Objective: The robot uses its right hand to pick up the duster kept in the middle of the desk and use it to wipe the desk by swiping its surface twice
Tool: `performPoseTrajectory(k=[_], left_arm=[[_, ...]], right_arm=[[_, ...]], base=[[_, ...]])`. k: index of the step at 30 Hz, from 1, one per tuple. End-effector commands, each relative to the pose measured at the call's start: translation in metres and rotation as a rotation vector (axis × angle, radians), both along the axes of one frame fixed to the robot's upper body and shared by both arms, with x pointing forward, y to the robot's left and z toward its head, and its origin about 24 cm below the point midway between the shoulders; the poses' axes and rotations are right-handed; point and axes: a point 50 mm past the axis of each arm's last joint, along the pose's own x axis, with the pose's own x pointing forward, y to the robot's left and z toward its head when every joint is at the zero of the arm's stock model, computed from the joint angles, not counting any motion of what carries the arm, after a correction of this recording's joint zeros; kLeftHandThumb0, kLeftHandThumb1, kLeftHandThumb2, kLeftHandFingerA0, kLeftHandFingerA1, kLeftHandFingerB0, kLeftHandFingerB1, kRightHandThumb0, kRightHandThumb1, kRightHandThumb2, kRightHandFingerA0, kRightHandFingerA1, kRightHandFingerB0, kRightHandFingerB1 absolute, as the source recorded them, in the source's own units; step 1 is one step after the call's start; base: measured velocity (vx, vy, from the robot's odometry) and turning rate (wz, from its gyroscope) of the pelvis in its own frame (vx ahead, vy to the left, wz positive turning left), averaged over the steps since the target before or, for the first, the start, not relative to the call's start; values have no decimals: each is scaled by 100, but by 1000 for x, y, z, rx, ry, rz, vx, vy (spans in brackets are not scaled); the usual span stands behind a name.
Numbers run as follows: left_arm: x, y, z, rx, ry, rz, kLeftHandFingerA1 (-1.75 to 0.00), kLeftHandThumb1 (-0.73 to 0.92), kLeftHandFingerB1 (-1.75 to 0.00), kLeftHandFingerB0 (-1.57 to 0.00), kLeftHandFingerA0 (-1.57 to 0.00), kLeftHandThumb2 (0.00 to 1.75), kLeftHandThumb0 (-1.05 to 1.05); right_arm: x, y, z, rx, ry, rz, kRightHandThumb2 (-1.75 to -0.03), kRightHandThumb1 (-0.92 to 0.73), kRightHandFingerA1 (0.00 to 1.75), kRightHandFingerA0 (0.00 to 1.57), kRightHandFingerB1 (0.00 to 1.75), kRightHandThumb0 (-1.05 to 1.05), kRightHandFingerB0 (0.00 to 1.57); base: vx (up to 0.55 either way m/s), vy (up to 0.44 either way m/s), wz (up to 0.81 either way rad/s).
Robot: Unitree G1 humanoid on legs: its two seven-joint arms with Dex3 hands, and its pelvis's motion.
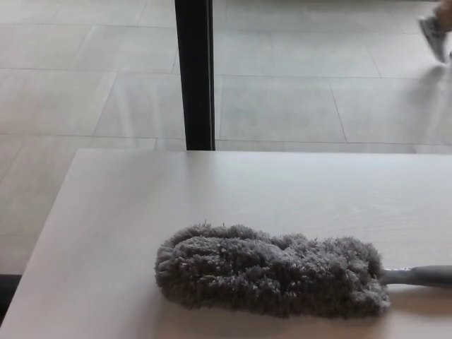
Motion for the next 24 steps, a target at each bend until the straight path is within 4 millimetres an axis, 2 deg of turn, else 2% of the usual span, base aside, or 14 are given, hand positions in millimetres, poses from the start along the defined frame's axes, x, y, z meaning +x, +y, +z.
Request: performPoseTrajectory(k=[1, 4, 5, 6, 7, 9, 10, 12, 14, 15, 16, 19, 20, 24], left_arm=[[0, 19, 17, 82, -109, 114, -110, 45, -48, -70, -95, 54, -44], [2, 19, 16, 73, -107, 120, -124, 46, -47, -70, -100, 54, -44], [2, 19, 16, 68, -121, 120, -119, 47, -47, -68, -103, 54, -45], [3, 18, 16, 68, -121, 120, -119, 47, -47, -68, -103, 54, -45], [3, 19, 16, 71, -125, 123, -108, 39, -60, -60, -100, 82, -50], [4, 18, 16, 74, -125, 120, -110, 40, -60, -64, -101, 81, -52], [5, 18, 16, 81, -119, 110, -112, 46, -48, -70, -95, 54, -46], [4, 17, 15, 63, -130, 123, -122, 46, -48, -70, -105, 54, -44], [4, 17, 15, 64, -126, 121, -122, 46, -48, -70, -105, 54, -44], [4, 17, 15, 61, -131, 129, -122, 46, -48, -69, -105, 54, -43], [5, 17, 15, 61, -142, 141, -125, 48, -49, -68, -99, 55, -42], [5, 17, 16, 76, -129, 127, -112, 39, -61, -66, -100, 80, -54], [6, 17, 16, 79, -127, 120, -117, 47, -49, -73, -98, 55, -47], [7, 18, 17, 73, -138, 121, -120, 47, -49, -72, -103, 54, -43]], right_arm=[[0, -23, 27, -179, -200, -114, -56, -55, 87, 80, 72, -61, 51], [2, -30, 31, -141, -230, -143, -58, -57, 95, 48, 75, -74, 21], [13, -42, 40, -71, -341, -200, -62, -64, 152, 65, 39, -96, 0], [13, -42, 40, -71, -343, -201, -62, -64, 152, 65, 39, -96, 0], [31, -55, 54, -50, -412, -199, -100, -57, 89, 20, 34, -105, 0], [42, -61, 67, -61, -493, -158, -99, -57, 63, 2, 40, -101, 0], [52, -66, 78, -82, -548, -127, -63, -74, 96, 0, 0, -103, 0], [99, -74, 129, -166, -711, 82, -105, -62, 53, 1, 47, -105, 0], [100, -73, 131, -165, -718, 92, -105, -62, 53, 1, 47, -105, 0], [122, -71, 154, -220, -761, 173, -65, -70, 70, 0, 24, -105, 0], [154, -61, 185, -282, -847, 285, -103, -61, 66, 10, 38, -105, 0], [201, -30, 226, -426, -926, 527, -102, -63, 66, 14, 37, -105, 0], [213, -18, 234, -432, -933, 594, -63, -73, 56, 11, 36, -94, 0], [244, 30, 253, -386, -1017, 798, -61, -67, 36, 8, 28, -87, 1]], base=[[0, 0, 0], [0, 0, 0], [0, 0, 0], [0, 0, 0], [0, 0, 0], [0, 0, 0], [0, 0, 0], [0, 0, 0], [0, 0, 0], [0, 0, 0], [0, 0, 0], [0, 0, 0], [0, 0, 0], [0, 0, 0]])
